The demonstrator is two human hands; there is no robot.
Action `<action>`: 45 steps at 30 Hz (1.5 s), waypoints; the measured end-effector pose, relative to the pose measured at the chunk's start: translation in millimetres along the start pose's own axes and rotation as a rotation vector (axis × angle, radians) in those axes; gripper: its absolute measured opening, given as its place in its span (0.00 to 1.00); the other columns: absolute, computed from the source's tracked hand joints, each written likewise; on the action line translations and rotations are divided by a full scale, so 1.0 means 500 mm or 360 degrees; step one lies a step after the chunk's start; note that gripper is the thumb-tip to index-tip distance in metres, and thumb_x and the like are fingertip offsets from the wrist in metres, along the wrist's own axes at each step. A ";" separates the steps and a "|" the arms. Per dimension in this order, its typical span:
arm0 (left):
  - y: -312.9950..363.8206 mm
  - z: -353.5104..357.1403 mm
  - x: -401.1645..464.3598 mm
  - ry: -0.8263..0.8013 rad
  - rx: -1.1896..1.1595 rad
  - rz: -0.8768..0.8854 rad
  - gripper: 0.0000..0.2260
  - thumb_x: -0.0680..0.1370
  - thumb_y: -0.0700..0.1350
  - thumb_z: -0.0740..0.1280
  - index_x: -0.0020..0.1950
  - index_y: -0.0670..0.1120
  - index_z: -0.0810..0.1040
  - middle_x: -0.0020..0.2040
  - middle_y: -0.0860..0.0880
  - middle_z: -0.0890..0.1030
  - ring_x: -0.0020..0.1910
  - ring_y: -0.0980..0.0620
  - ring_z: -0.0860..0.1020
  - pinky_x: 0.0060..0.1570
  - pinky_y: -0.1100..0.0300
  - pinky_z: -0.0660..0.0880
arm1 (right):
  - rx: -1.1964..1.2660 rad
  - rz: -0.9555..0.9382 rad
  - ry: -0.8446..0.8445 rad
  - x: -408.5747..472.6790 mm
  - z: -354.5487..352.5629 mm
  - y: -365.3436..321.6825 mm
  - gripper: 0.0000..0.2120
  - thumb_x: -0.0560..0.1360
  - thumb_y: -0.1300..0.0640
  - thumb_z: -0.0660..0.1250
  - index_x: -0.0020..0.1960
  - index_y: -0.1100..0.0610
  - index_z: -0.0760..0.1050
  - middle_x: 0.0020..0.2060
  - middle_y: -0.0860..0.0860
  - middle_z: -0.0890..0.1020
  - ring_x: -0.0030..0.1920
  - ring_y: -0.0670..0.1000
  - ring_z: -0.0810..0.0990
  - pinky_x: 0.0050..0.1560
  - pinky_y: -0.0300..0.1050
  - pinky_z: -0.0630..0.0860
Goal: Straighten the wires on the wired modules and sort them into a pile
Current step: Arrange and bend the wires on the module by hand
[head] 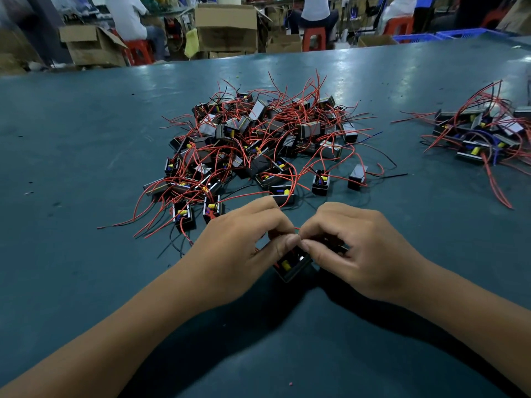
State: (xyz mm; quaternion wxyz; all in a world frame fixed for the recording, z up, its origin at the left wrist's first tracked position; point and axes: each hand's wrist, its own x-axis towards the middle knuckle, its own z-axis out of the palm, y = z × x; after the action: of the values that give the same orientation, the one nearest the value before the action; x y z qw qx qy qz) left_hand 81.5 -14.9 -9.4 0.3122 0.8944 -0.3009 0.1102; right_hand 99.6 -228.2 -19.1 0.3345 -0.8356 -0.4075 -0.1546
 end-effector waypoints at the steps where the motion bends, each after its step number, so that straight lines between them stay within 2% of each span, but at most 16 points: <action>1: 0.003 0.000 -0.001 -0.0033 -0.0146 -0.0106 0.07 0.80 0.51 0.66 0.45 0.50 0.80 0.41 0.58 0.75 0.39 0.58 0.74 0.39 0.61 0.70 | -0.0001 -0.0001 0.0014 0.000 0.000 -0.001 0.03 0.75 0.60 0.70 0.47 0.58 0.82 0.39 0.40 0.73 0.41 0.36 0.70 0.46 0.27 0.65; 3: 0.011 -0.003 0.000 -0.0062 -0.0349 -0.0262 0.08 0.79 0.51 0.67 0.42 0.51 0.80 0.38 0.56 0.76 0.36 0.58 0.73 0.37 0.66 0.67 | 0.0012 0.0006 0.0046 -0.002 0.002 -0.005 0.03 0.75 0.60 0.70 0.47 0.58 0.82 0.39 0.40 0.73 0.40 0.37 0.70 0.45 0.27 0.65; 7: 0.025 -0.001 0.002 -0.0009 -0.0671 -0.0516 0.10 0.75 0.50 0.68 0.38 0.47 0.82 0.30 0.45 0.75 0.29 0.57 0.66 0.29 0.63 0.61 | -0.0043 -0.0039 0.0113 -0.003 0.008 -0.012 0.04 0.75 0.60 0.70 0.45 0.59 0.82 0.37 0.46 0.76 0.39 0.42 0.71 0.44 0.29 0.66; 9: 0.031 0.005 0.003 0.0037 -0.0815 -0.0701 0.10 0.73 0.49 0.67 0.36 0.44 0.82 0.27 0.48 0.70 0.27 0.57 0.62 0.27 0.64 0.58 | -0.0116 -0.0071 0.0120 -0.002 0.010 -0.015 0.04 0.76 0.59 0.69 0.45 0.59 0.82 0.36 0.48 0.77 0.38 0.44 0.72 0.43 0.31 0.65; 12: 0.034 0.012 0.002 0.0058 -0.0875 -0.0871 0.10 0.71 0.50 0.67 0.35 0.46 0.82 0.28 0.49 0.69 0.28 0.54 0.61 0.28 0.61 0.57 | -0.0126 -0.0069 0.0113 -0.001 0.013 -0.016 0.04 0.76 0.59 0.69 0.44 0.60 0.81 0.36 0.47 0.76 0.38 0.45 0.72 0.43 0.33 0.66; 14: 0.033 0.006 0.001 0.0112 -0.0775 -0.0734 0.09 0.73 0.49 0.67 0.36 0.46 0.81 0.27 0.54 0.70 0.26 0.57 0.62 0.27 0.65 0.59 | -0.0026 -0.0014 0.0125 -0.002 0.011 -0.014 0.04 0.75 0.60 0.70 0.44 0.59 0.81 0.36 0.44 0.75 0.38 0.42 0.71 0.43 0.31 0.66; 17: 0.023 -0.018 0.001 0.0234 -0.0195 -0.0154 0.02 0.75 0.44 0.70 0.43 0.49 0.81 0.37 0.57 0.76 0.34 0.60 0.71 0.36 0.69 0.66 | 0.0129 0.0096 0.0113 -0.004 0.006 -0.010 0.03 0.75 0.60 0.70 0.44 0.58 0.80 0.37 0.42 0.76 0.38 0.40 0.74 0.42 0.32 0.70; 19: 0.014 -0.029 -0.002 0.0260 0.0152 0.0184 0.04 0.75 0.42 0.72 0.49 0.47 0.83 0.46 0.54 0.76 0.43 0.59 0.75 0.42 0.62 0.72 | 0.0204 0.0137 0.0095 -0.005 0.004 -0.010 0.02 0.75 0.60 0.69 0.44 0.57 0.80 0.37 0.41 0.77 0.38 0.41 0.76 0.42 0.33 0.71; 20: 0.010 -0.031 -0.002 0.0252 0.0245 0.0278 0.05 0.76 0.43 0.72 0.51 0.47 0.84 0.48 0.53 0.76 0.44 0.55 0.76 0.41 0.56 0.74 | 0.0244 0.0151 0.0092 -0.005 0.003 -0.010 0.02 0.75 0.60 0.69 0.44 0.57 0.80 0.37 0.41 0.78 0.38 0.41 0.76 0.41 0.33 0.71; 21: 0.006 -0.032 -0.002 0.0256 0.0315 0.0351 0.06 0.76 0.44 0.72 0.51 0.47 0.85 0.49 0.51 0.77 0.44 0.51 0.77 0.39 0.52 0.75 | 0.0283 0.0164 0.0089 -0.005 0.002 -0.010 0.02 0.75 0.60 0.69 0.44 0.57 0.80 0.37 0.40 0.78 0.38 0.42 0.76 0.41 0.33 0.71; 23: 0.004 -0.032 0.000 0.0267 0.0417 0.0455 0.05 0.77 0.47 0.72 0.50 0.47 0.86 0.47 0.49 0.78 0.41 0.48 0.77 0.36 0.50 0.75 | 0.0331 0.0174 0.0073 -0.005 0.000 -0.010 0.02 0.75 0.60 0.69 0.44 0.57 0.80 0.36 0.40 0.78 0.37 0.43 0.77 0.40 0.33 0.71; 30: 0.006 -0.031 0.005 0.0308 0.0545 0.0579 0.08 0.80 0.47 0.69 0.47 0.44 0.86 0.43 0.47 0.80 0.37 0.47 0.74 0.34 0.51 0.73 | 0.0330 0.0150 0.0081 -0.005 0.000 -0.016 0.02 0.75 0.60 0.70 0.45 0.58 0.81 0.37 0.41 0.79 0.38 0.42 0.77 0.41 0.33 0.71; 37: 0.003 -0.033 0.006 0.0259 0.0539 0.0598 0.10 0.82 0.46 0.67 0.48 0.43 0.85 0.45 0.46 0.80 0.42 0.47 0.76 0.39 0.53 0.74 | 0.0321 0.0153 0.0086 -0.006 0.000 -0.018 0.01 0.75 0.61 0.70 0.45 0.58 0.81 0.37 0.38 0.78 0.38 0.39 0.76 0.42 0.30 0.70; 41: 0.006 -0.033 0.006 0.0266 0.0532 0.0605 0.10 0.81 0.46 0.67 0.47 0.43 0.85 0.44 0.46 0.80 0.41 0.47 0.76 0.40 0.54 0.74 | 0.0275 0.0125 0.0108 -0.006 0.001 -0.020 0.02 0.75 0.61 0.70 0.45 0.59 0.81 0.37 0.40 0.78 0.38 0.39 0.76 0.42 0.30 0.69; 43: 0.015 -0.032 0.005 0.0263 0.0531 0.0543 0.08 0.80 0.46 0.69 0.46 0.43 0.84 0.44 0.47 0.80 0.41 0.47 0.76 0.39 0.53 0.74 | 0.0201 0.0084 0.0148 -0.005 0.000 -0.021 0.02 0.75 0.61 0.70 0.44 0.59 0.81 0.37 0.43 0.78 0.38 0.39 0.75 0.43 0.31 0.69; 45: 0.031 -0.032 0.002 0.0228 0.0411 0.0347 0.07 0.80 0.46 0.69 0.46 0.44 0.83 0.45 0.51 0.78 0.41 0.52 0.76 0.40 0.55 0.73 | 0.0116 0.0041 0.0201 -0.004 -0.002 -0.023 0.03 0.75 0.62 0.70 0.44 0.60 0.81 0.37 0.45 0.78 0.38 0.40 0.73 0.43 0.33 0.69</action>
State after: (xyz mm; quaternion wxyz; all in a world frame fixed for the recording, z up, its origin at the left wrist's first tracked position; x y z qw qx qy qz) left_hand 72.8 -15.4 11.1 0.2015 0.8790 -0.3563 0.2446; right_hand 89.5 -224.8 -14.6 0.3917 -0.8166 -0.3801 -0.1879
